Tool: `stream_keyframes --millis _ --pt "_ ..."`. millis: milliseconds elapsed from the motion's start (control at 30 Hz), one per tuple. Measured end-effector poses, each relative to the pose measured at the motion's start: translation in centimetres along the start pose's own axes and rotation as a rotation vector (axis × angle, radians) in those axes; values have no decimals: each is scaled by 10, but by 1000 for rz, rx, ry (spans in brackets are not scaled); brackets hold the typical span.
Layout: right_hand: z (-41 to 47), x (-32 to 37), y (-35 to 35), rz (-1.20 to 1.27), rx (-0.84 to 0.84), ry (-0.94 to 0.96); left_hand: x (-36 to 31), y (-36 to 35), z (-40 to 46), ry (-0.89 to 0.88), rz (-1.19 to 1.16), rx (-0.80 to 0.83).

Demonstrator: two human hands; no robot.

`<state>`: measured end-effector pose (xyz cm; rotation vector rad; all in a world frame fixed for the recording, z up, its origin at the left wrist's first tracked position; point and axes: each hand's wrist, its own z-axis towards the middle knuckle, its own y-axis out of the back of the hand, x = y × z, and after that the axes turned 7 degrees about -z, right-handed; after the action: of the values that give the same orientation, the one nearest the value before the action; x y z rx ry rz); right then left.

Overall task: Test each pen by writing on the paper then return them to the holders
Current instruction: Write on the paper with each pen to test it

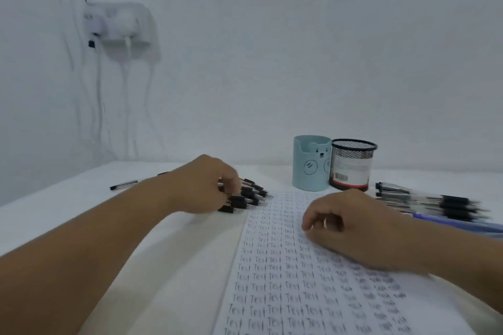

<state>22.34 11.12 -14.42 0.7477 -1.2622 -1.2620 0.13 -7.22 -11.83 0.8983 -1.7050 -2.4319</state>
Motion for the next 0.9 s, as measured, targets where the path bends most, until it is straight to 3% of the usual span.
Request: stream_keyframes --millis 200,300,400,500,600,733,800,900 --pt "-3 -8 -8 -71 -48 110 23 -8 -4 -68 99 20" --pt "-5 -9 -9 -69 -67 138 17 -4 -7 -72 82 -45" --pt "-7 -9 -7 -36 -66 106 -12 12 -9 -94 -210 -311" --pt "-9 -7 -5 52 -81 48 -48 21 0 -118 -753 -470" --pt "-10 -4 0 198 -127 -38 -76 12 15 -57 -1168 -427" --pt "-9 -4 2 518 -284 -146 -79 -18 17 55 -1518 -303" --pt "-7 -4 3 801 -357 -184 -72 -33 12 71 -1552 -269" --pt "-7 -1 8 1177 -357 -232 -58 -41 1 77 -1268 -238"
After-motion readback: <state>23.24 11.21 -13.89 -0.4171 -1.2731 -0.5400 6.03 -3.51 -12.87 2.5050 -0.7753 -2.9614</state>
